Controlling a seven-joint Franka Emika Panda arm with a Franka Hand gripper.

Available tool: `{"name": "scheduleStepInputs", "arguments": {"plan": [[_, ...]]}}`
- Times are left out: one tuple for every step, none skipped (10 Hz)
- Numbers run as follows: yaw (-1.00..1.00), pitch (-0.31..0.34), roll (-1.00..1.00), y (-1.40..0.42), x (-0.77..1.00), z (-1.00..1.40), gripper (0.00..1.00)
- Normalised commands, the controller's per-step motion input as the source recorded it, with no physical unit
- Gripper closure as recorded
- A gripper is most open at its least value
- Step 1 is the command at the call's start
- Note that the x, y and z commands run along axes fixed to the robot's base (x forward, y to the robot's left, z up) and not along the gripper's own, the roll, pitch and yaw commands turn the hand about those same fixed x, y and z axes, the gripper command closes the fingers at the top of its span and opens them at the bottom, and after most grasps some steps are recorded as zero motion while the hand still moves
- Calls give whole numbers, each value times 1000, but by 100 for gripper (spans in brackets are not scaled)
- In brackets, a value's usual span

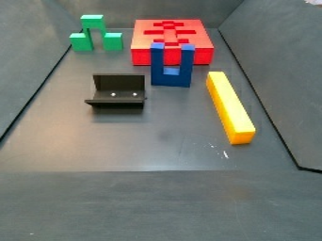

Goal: Pick up the purple object. Move up. Move to above the board. Insert the purple object.
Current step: Move to above the board, then insert the purple object.

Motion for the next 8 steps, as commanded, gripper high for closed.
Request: {"name": "scheduleStepInputs", "arguments": {"plan": [[12, 99, 22, -209, 118, 54, 100], [0, 0, 0, 0, 0, -23, 100], [23, -104, 100, -526, -91, -729, 100], [114, -53, 196, -909, -117, -980, 100], [140, -30, 179, -911, -100, -1000, 100], [149, -9, 170, -906, -83, -1000, 100], [169, 0, 137, -911, -106, -1000, 100], [143, 0, 123, -920, -91, -1000, 100]]}}
